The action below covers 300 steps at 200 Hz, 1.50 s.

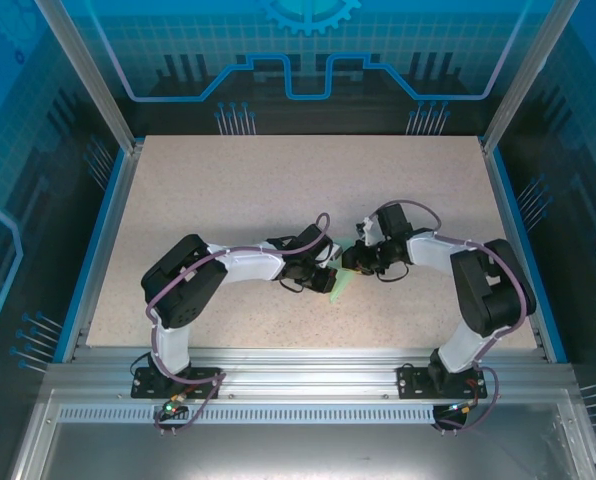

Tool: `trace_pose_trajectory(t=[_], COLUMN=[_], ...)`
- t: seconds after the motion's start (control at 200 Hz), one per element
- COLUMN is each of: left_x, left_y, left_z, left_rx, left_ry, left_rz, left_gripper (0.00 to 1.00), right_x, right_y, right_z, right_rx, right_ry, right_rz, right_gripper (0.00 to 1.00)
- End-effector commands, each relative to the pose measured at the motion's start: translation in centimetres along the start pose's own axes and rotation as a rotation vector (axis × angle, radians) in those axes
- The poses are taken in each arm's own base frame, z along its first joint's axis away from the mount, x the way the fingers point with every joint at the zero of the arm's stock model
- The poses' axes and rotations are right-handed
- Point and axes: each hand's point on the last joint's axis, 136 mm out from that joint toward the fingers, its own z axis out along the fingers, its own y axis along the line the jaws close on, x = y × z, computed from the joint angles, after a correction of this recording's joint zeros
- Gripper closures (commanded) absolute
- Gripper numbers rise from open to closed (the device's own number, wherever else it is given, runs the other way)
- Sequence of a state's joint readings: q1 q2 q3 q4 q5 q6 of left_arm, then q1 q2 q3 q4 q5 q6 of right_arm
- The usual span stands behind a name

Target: Fold a paper plane with a square sheet of paper (pick it up from the middle)

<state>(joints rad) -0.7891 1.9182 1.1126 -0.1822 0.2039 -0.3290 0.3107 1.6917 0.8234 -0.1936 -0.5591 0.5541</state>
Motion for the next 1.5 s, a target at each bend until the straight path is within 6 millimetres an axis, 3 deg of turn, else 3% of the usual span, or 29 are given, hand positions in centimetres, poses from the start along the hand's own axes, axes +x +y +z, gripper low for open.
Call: trace_pose_trajectory(t=[0.0, 0.3, 0.625, 0.815, 0.935, 1.04, 1.11, 1.285, 1.495], left_x=[1.1, -0.4, -2.9, -3.2, -2.9, -2.0, -1.4, -0.3, -0.5], left_y=[1.3, 0.2, -1.5, -1.3, -2.8, -5.4, -6.0, -5.3, -5.1], left_z=[0.7, -0.5, -4.1, -6.1, -6.6, -5.8, -4.9, -2.7, -1.5], left_rx=[-0.042, -0.027, -0.019, -0.05, 0.005, 0.047, 0.03, -0.005, -0.005], left_ry=[0.061, 0.028, -0.064, -0.116, -0.116, -0.074, -0.04, 0.008, 0.004], left_rz=[0.006, 0.011, -0.04, -0.121, -0.119, -0.055, -0.022, -0.031, -0.022], left_gripper=[0.98, 0.89, 0.56, 0.56, 0.67, 0.73, 0.76, 0.77, 0.77], right_x=[-0.3, 1.4, 2.0, 1.9, 2.0, 2.0, 2.0, 2.0, 2.1], right_y=[0.2, -4.2, -5.2, -5.2, -5.1, -5.2, -5.3, -5.2, -5.2], right_z=[1.0, 2.4, 2.5, 2.4, 2.4, 2.5, 2.5, 2.5, 2.4], right_rx=[-0.002, 0.155, 0.186, 0.191, 0.184, 0.187, 0.188, 0.179, 0.179], right_ry=[0.025, 0.079, 0.086, 0.073, 0.068, 0.066, 0.066, 0.06, 0.061], right_rz=[0.0, 0.042, 0.049, 0.054, 0.058, 0.062, 0.067, 0.072, 0.071], right_gripper=[0.81, 0.83, 0.83, 0.83, 0.83, 0.83, 0.83, 0.83, 0.83])
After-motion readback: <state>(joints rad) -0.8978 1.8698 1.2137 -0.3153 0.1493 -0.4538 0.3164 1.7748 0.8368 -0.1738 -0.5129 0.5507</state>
